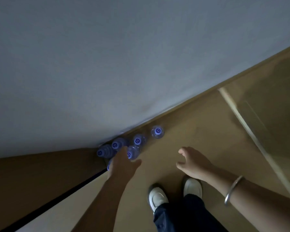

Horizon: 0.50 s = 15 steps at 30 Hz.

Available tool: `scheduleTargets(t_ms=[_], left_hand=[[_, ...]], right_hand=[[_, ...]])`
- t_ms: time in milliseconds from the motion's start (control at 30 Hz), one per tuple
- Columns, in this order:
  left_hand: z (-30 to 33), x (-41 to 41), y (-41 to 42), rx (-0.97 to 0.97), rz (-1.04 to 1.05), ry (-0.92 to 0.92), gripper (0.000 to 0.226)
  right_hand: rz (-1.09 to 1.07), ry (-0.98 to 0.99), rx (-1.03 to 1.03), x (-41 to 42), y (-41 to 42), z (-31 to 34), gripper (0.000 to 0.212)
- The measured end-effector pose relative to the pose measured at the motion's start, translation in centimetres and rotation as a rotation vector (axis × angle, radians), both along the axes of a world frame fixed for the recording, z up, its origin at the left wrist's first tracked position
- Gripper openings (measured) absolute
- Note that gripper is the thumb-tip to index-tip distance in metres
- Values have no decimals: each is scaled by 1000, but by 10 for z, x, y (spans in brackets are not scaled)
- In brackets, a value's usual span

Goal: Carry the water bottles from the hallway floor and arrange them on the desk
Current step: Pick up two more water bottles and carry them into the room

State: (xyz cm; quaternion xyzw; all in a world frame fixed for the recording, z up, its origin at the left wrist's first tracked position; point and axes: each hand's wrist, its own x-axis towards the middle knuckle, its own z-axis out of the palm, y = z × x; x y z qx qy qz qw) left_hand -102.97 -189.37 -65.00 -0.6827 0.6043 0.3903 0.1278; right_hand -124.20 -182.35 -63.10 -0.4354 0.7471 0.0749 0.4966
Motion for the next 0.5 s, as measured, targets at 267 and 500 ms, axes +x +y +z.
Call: scheduleTargets(t_ms=[267, 500], left_hand=[[-119, -8, -31, -4, -7, 90, 56], [-180, -1, -54, 89, -120, 97, 85]], right_hand=[[-20, 29, -141, -13, -36, -111, 71], [14, 37, -239, -7, -59, -179, 75]])
